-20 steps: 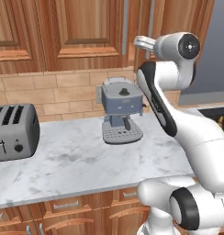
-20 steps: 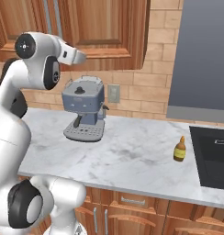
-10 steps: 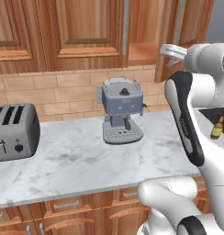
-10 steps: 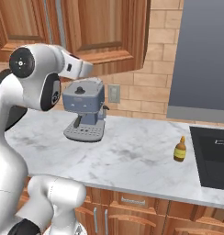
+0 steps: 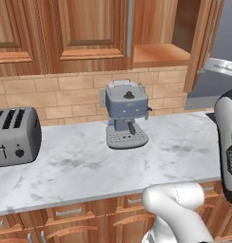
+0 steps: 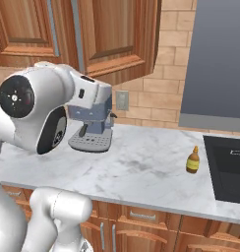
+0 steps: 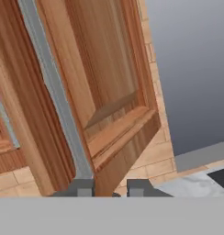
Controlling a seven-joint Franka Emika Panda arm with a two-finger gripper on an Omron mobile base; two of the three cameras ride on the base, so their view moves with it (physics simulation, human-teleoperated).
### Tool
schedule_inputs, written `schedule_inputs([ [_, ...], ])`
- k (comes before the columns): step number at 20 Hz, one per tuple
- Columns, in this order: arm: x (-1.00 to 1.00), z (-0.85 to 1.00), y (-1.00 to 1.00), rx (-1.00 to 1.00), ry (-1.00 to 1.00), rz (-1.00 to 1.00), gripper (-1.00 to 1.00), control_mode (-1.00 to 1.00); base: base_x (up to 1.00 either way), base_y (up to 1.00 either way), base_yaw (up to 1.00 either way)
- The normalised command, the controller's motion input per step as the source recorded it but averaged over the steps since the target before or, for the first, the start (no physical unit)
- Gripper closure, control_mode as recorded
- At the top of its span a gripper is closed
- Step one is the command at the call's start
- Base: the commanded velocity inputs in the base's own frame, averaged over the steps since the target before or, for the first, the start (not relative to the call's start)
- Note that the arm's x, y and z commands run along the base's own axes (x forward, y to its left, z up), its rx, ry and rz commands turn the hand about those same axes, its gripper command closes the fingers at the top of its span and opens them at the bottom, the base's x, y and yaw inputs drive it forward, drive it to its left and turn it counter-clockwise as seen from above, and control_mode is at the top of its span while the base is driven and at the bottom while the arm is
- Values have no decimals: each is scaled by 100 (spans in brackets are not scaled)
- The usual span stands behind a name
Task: Open the cabinet. Pick the bar soap and place it next to the sink. Then close the cabinet.
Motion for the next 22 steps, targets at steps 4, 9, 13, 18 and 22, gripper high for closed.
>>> schedule_inputs([
  [4, -100, 0, 55, -31, 0, -7, -100, -100, 0, 0, 0],
  [9, -77, 8, 87, -41, 12, -15, -100, -100, 0, 0, 0],
  [13, 28, 9, 56, -36, 28, -15, -100, -100, 0, 0, 0],
  [18, 87, 4, 27, -27, 26, -8, -100, -100, 0, 0, 0],
  [22, 100, -2, 19, -29, 19, -6, -100, -100, 0, 0, 0],
])
